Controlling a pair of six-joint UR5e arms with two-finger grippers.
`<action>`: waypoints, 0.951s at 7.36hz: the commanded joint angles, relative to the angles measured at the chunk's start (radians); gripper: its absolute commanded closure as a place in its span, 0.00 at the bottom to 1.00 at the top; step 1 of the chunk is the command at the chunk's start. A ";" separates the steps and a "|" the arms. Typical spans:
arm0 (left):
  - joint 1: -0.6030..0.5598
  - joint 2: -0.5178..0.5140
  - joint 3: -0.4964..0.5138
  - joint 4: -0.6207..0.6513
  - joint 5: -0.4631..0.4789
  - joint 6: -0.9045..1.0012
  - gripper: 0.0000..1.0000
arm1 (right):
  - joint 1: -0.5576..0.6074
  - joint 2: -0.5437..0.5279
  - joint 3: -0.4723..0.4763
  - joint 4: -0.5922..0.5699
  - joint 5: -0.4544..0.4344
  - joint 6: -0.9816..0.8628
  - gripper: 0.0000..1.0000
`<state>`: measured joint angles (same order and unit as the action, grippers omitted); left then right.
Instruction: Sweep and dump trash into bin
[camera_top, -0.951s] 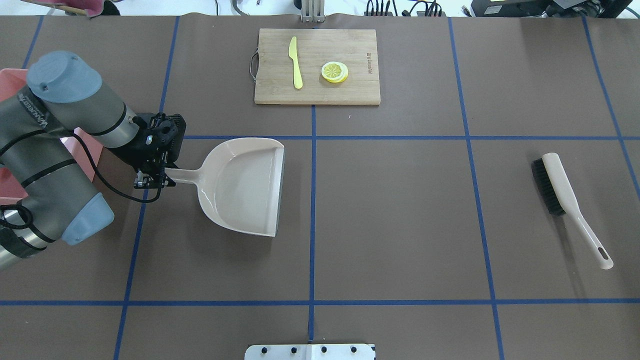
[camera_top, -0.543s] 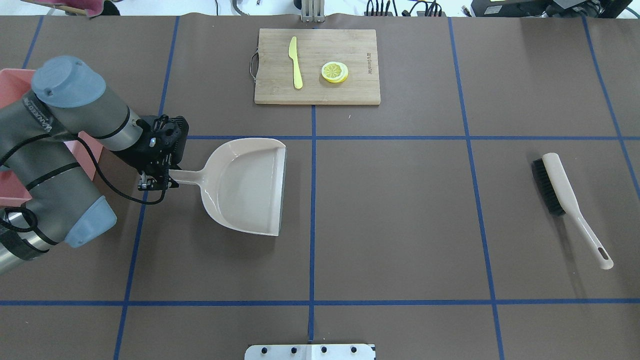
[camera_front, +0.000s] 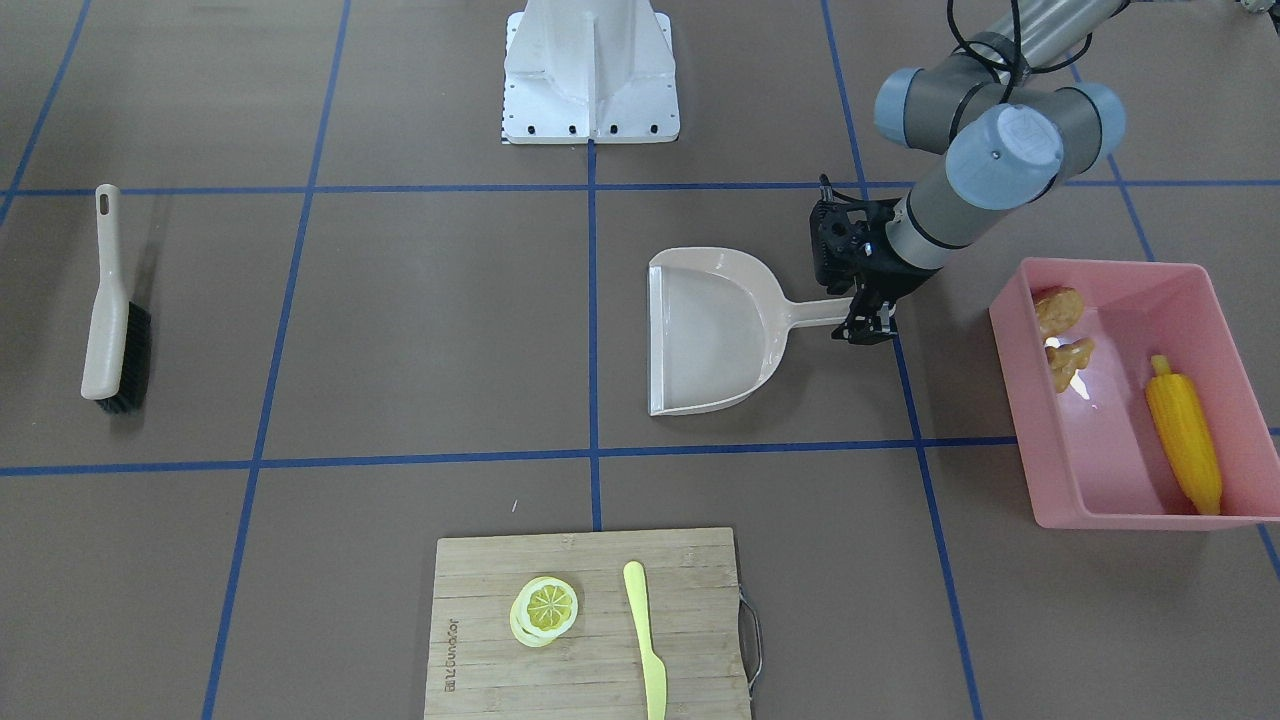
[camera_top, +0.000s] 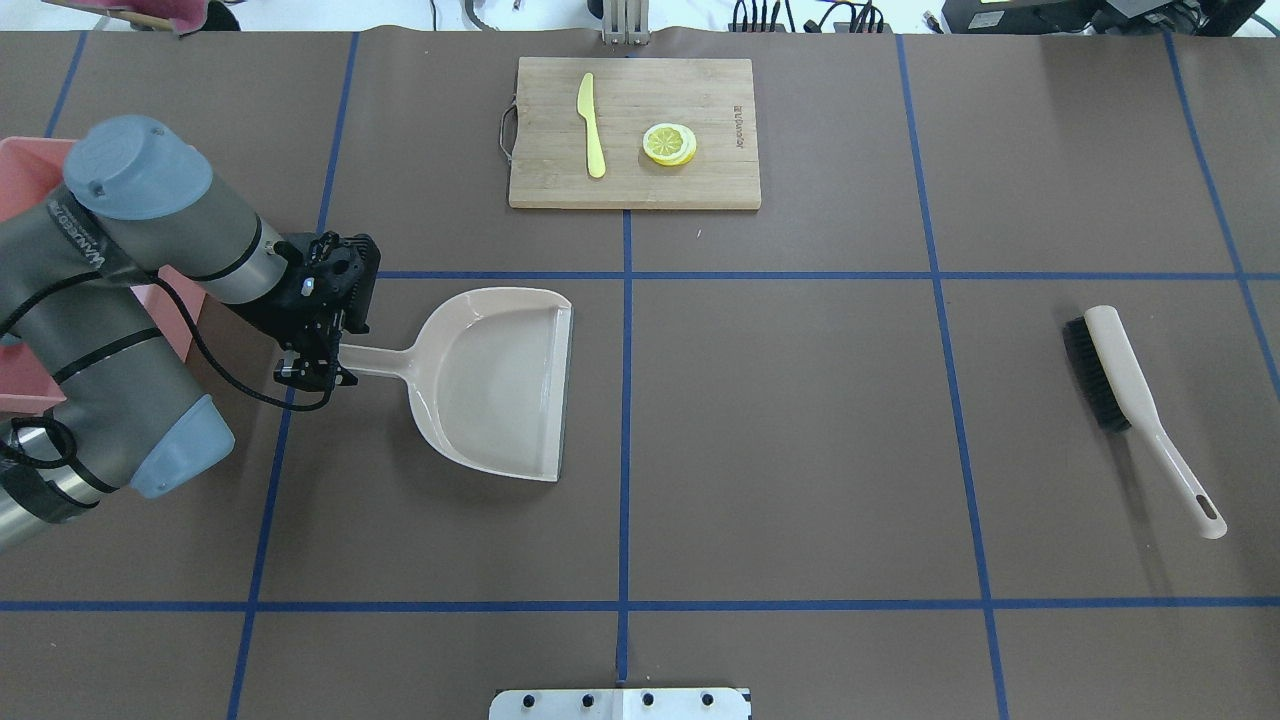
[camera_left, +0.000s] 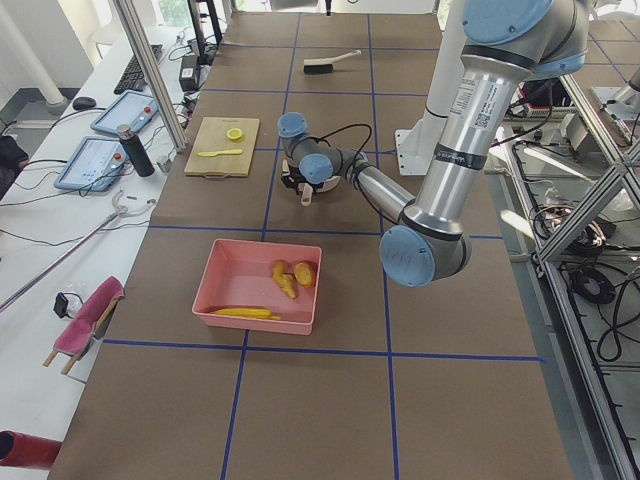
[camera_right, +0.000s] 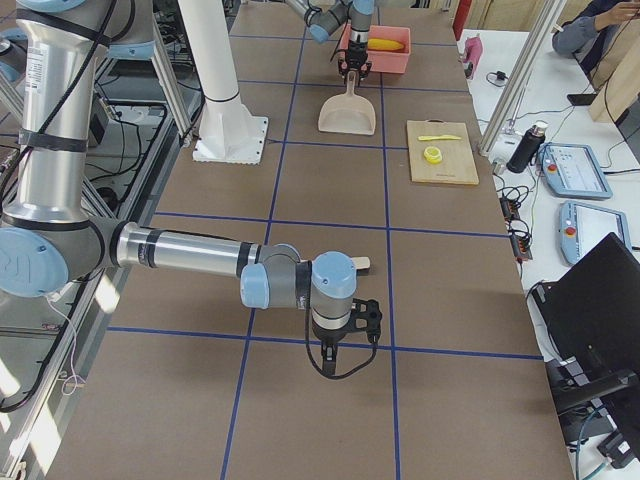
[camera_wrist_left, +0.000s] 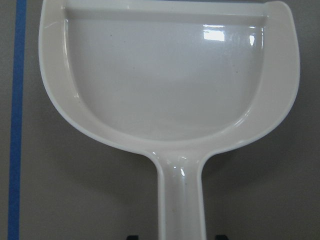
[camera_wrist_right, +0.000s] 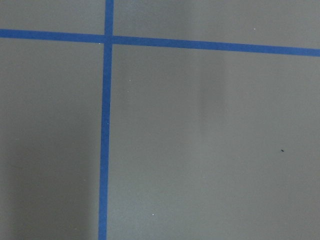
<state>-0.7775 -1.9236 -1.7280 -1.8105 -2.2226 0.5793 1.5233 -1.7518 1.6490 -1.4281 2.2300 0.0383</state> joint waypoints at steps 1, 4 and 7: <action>-0.014 0.011 -0.050 0.000 -0.003 -0.147 0.02 | 0.000 0.000 0.000 0.000 -0.001 0.000 0.00; -0.075 0.026 -0.114 -0.006 0.001 -0.567 0.02 | 0.000 0.000 0.000 0.000 0.000 0.000 0.00; -0.318 0.115 -0.113 0.010 0.035 -0.599 0.02 | 0.000 0.000 0.000 0.000 -0.001 0.000 0.00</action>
<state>-0.9910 -1.8543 -1.8407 -1.8100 -2.1900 -0.0034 1.5233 -1.7518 1.6490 -1.4282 2.2290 0.0383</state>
